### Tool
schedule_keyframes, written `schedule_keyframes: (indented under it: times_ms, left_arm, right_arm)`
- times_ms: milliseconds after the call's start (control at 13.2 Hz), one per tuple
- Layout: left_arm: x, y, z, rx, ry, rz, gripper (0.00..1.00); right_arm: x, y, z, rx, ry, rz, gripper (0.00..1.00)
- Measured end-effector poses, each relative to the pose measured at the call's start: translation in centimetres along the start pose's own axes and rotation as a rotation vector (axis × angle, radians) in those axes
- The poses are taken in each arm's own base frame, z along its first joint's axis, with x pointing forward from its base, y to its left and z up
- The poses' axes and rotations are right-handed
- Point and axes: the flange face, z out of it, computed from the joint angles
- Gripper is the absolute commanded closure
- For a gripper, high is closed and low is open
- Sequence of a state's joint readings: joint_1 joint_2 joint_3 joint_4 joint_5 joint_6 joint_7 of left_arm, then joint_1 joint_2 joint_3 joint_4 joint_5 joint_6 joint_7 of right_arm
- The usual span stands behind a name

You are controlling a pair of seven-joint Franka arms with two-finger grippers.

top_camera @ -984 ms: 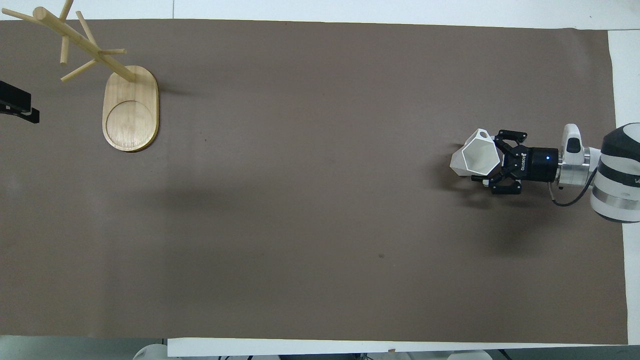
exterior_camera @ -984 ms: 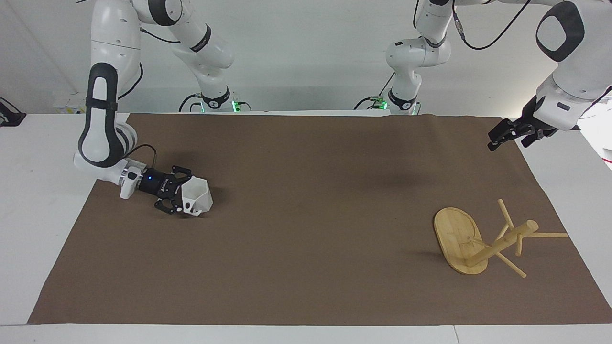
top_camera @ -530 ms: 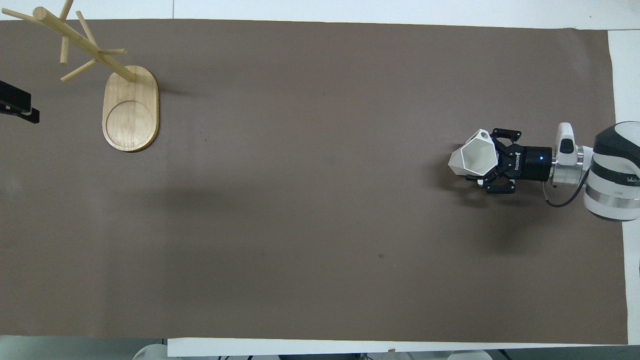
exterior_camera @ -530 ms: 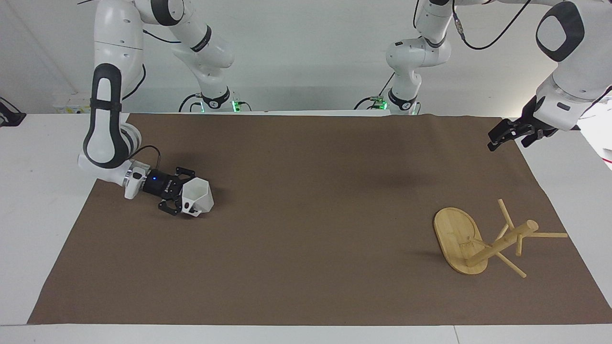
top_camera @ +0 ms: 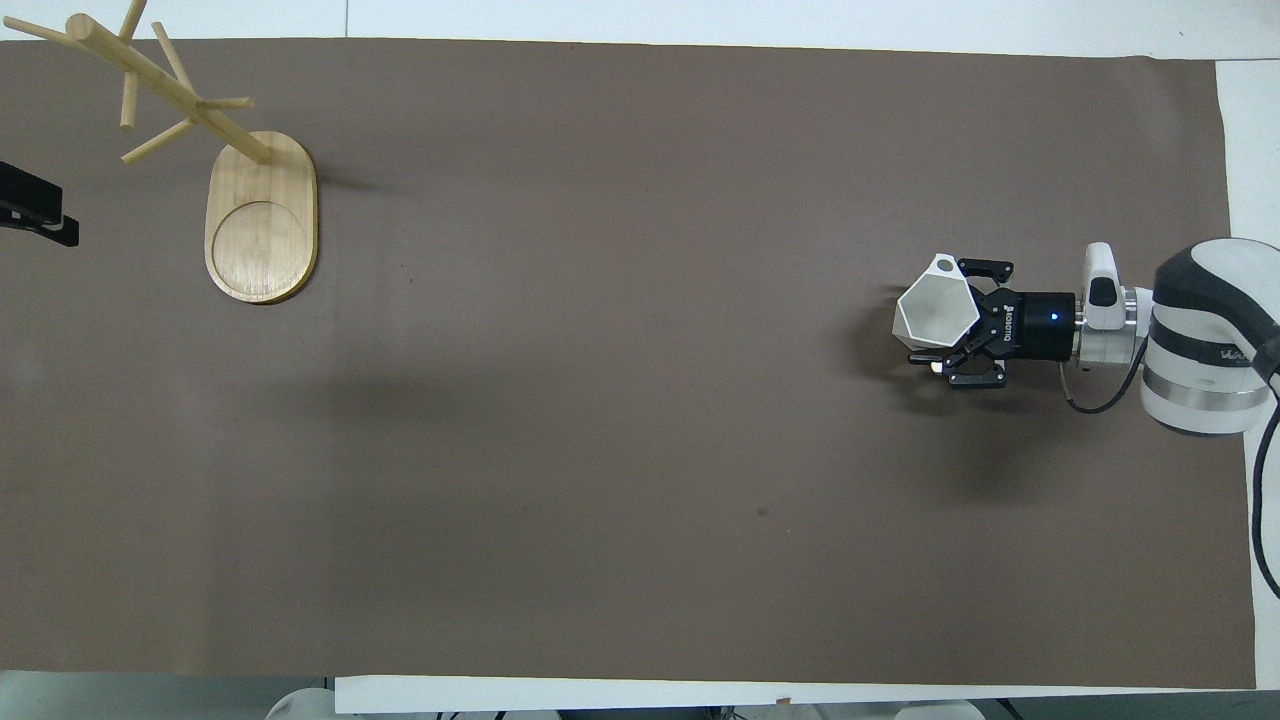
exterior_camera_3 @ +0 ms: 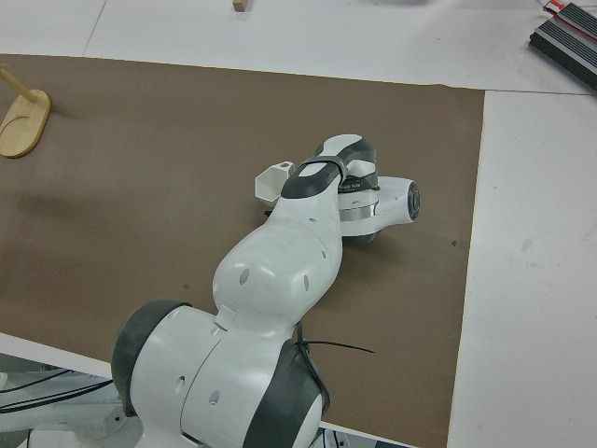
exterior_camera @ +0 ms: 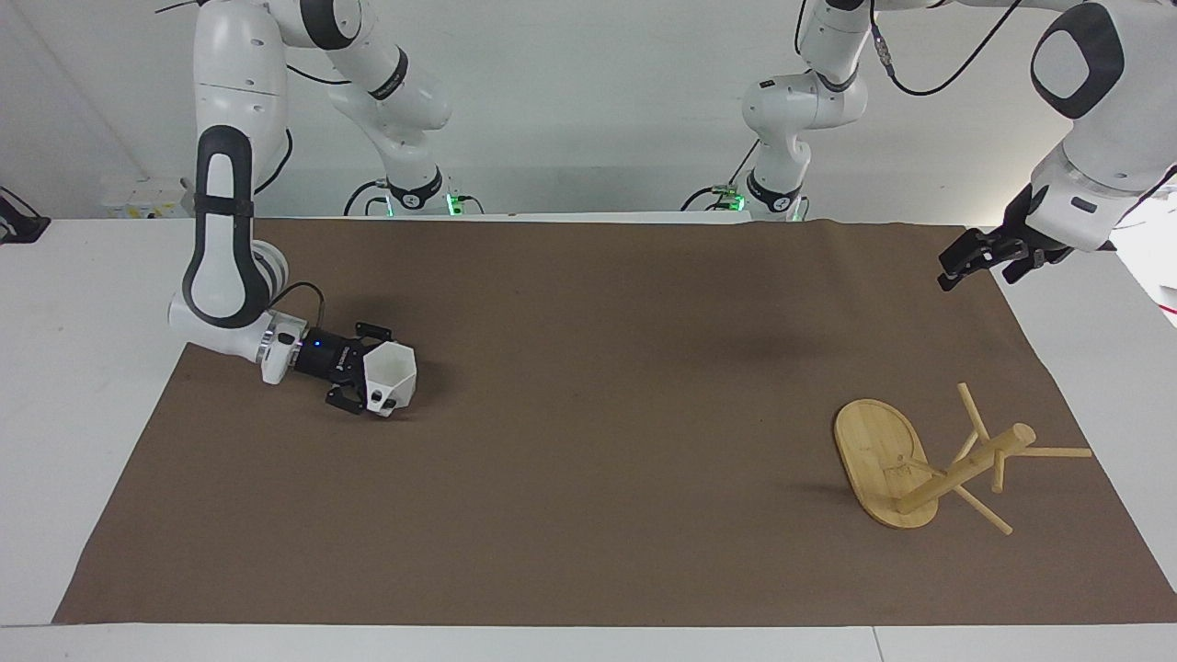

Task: Hang cup on rack
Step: 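Lift the white cup with the right gripper toward the table center, then grasp the cup with the left gripper while the right gripper holds it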

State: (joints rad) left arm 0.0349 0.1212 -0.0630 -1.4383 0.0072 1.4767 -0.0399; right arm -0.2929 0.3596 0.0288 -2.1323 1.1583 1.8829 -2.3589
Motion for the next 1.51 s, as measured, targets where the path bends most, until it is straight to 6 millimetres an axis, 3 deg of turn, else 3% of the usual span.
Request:
schedule_keyframes:
  times_ms: [76, 151, 303, 378, 530, 681, 832, 984, 1135, 1514]
  left_arm:
    - [0.0, 0.0, 0.0, 0.000, 0.000, 0.000, 0.00]
    - [0.0, 0.0, 0.0, 0.000, 0.000, 0.000, 0.00]
    - [0.0, 0.0, 0.0, 0.000, 0.000, 0.000, 0.00]
    - [0.0, 0.0, 0.0, 0.000, 0.000, 0.000, 0.00]
    - [0.0, 0.0, 0.0, 0.000, 0.000, 0.000, 0.00]
    - [0.0, 0.0, 0.0, 0.000, 0.000, 0.000, 0.00]
    - [0.0, 0.0, 0.0, 0.000, 0.000, 0.000, 0.00]
    - [0.0, 0.0, 0.0, 0.000, 0.000, 0.000, 0.00]
    - [0.0, 0.0, 0.0, 0.000, 0.000, 0.000, 0.00]
    - [0.3, 0.5, -0.2, -0.001, 0.026, 0.010, 0.00]
  right_arm:
    - [0.1, 0.0, 0.0, 0.000, 0.000, 0.001, 0.68]
    - [0.3, 0.1, 0.1, 0.002, 0.002, 0.006, 0.74]
    - [2.5, 0.7, 1.4, 0.027, 0.012, 0.028, 0.76]
    - [4.7, 1.2, 2.8, 0.050, 0.012, 0.042, 0.76]
    - [11.5, 1.9, 7.0, 0.105, -0.008, 0.086, 0.76]
    - [20.2, 1.3, 11.6, 0.087, -0.067, 0.139, 0.76]
    - [28.7, -1.1, 15.9, 0.021, -0.101, 0.155, 0.76]
    - [33.7, -4.1, 20.0, -0.002, -0.108, 0.130, 0.76]
    - [35.8, -6.3, 23.5, -0.029, -0.110, 0.117, 0.76]
    - [38.6, -10.8, 29.0, -0.091, -0.113, 0.085, 0.76]
